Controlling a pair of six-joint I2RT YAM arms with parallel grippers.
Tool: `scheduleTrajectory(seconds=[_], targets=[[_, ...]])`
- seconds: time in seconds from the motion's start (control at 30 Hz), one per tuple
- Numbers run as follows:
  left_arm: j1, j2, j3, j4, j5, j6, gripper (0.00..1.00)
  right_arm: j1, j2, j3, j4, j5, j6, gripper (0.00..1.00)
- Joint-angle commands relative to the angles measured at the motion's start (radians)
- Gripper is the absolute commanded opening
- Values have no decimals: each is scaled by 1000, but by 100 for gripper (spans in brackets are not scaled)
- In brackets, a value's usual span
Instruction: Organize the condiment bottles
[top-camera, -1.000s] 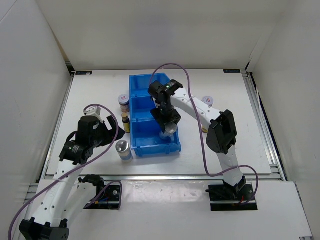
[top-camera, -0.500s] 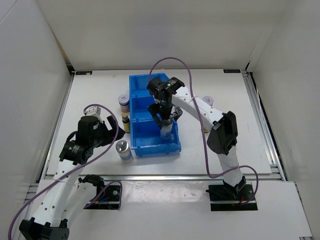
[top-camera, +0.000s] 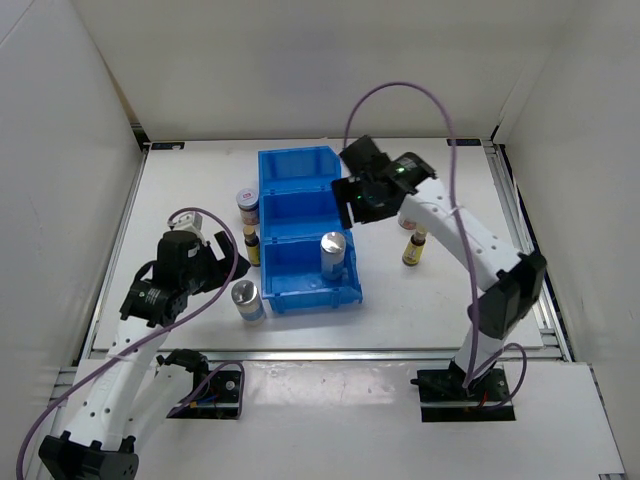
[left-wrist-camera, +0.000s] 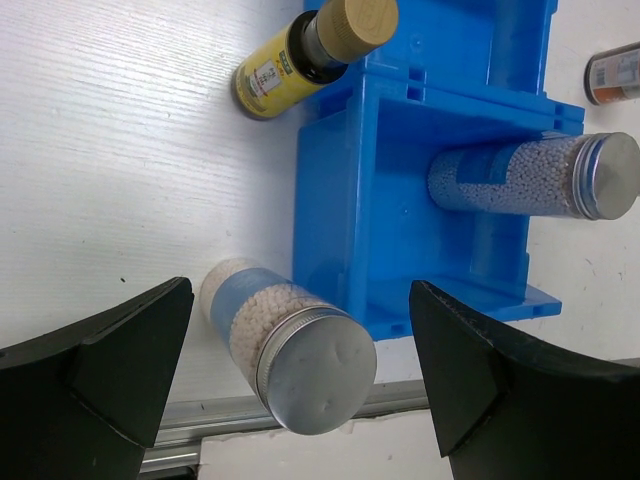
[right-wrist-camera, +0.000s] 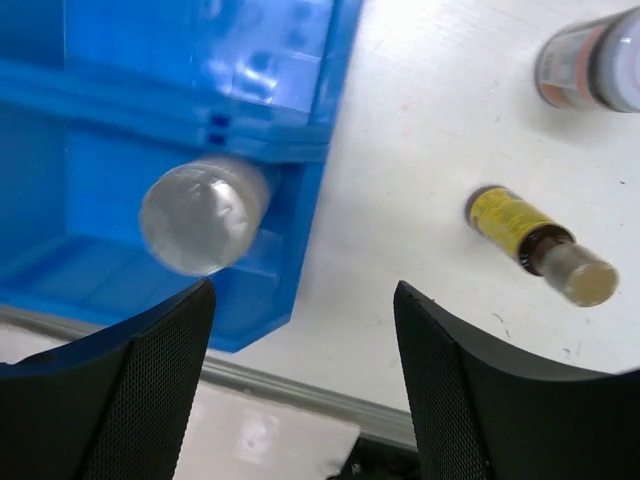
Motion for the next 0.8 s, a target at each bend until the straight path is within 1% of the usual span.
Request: scheduleTrajectory(seconds=[0.0,0.07,0.13,0.27,0.47,0.6,0.7,0.77], targets=[[-3,1,5,9,-17,3,100,-133,-8,-96,150,-100,30,75],[-3,1,15,9,-17,3,100,-167,21,-131,191,-190,-13,75],[-3,-9,15,9,-17,12,100,-176,41,-151,226,-191,-37,75],[-3,-27,15,9,-17,12,100,-176,130,-151,285,-212,-65,77],[-3,-36,15,9,-28,22,100,-198,231,-151,360,-270,-45,77],[-3,-36,15,9,-28,22,100,-207,282,-151,403,-281,-36,77],[-3,-36,15,9,-28,22,100,-207,323,-128,412,-303,-27,74],[-3,-36,15,9,-28,22,100,-207,337,-128,412,-312,-27,74]])
